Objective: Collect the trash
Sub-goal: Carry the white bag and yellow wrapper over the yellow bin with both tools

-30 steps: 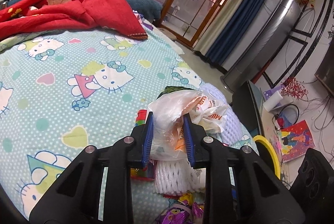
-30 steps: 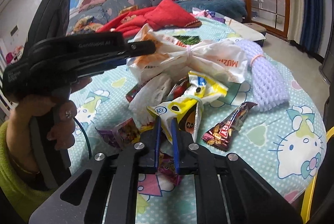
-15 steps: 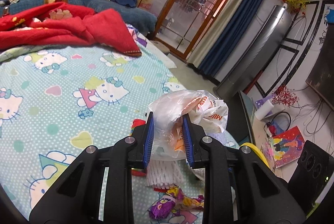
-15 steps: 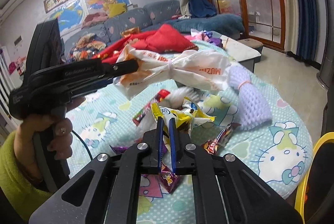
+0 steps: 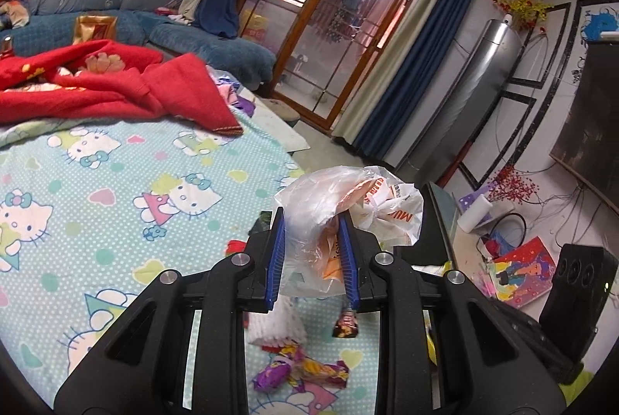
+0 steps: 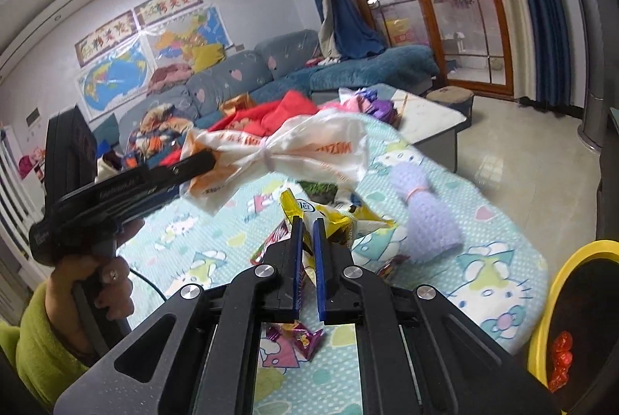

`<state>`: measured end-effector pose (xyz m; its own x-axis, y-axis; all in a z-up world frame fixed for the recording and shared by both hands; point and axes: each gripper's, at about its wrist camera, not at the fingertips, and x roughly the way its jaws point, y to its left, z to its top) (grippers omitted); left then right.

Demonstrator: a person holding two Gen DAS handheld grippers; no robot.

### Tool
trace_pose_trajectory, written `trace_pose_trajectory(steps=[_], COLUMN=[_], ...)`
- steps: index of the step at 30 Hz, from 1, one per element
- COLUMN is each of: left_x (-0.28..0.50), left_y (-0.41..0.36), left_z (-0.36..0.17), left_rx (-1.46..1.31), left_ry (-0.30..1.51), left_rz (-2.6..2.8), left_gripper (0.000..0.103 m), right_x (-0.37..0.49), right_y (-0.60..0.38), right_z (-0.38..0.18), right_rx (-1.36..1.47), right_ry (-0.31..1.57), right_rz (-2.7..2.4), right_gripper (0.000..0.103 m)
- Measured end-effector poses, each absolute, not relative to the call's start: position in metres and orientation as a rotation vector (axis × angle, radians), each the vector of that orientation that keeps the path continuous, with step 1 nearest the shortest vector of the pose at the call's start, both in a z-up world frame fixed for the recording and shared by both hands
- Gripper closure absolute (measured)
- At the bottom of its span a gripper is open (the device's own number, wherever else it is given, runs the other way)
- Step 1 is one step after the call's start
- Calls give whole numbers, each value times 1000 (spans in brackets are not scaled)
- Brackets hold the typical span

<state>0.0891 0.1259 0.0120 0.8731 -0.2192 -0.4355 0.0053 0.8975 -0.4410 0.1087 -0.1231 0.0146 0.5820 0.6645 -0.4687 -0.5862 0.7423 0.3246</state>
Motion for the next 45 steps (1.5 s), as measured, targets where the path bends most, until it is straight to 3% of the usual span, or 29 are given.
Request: trace_pose_trajectory(steps=[22,45], left_x=[77,79], left_y=[80,-33], left_z=[34,24], left_rx=[-365,-185], left_ry=[458,521], left_rz=[-193,-355], left_gripper=[84,84], right_x=[94,81], right_y=[-208,-341], right_z=[20,17], right_rx=[218,389], right_ry=[591,507], right_rz=[588,259], right_gripper=[98,98])
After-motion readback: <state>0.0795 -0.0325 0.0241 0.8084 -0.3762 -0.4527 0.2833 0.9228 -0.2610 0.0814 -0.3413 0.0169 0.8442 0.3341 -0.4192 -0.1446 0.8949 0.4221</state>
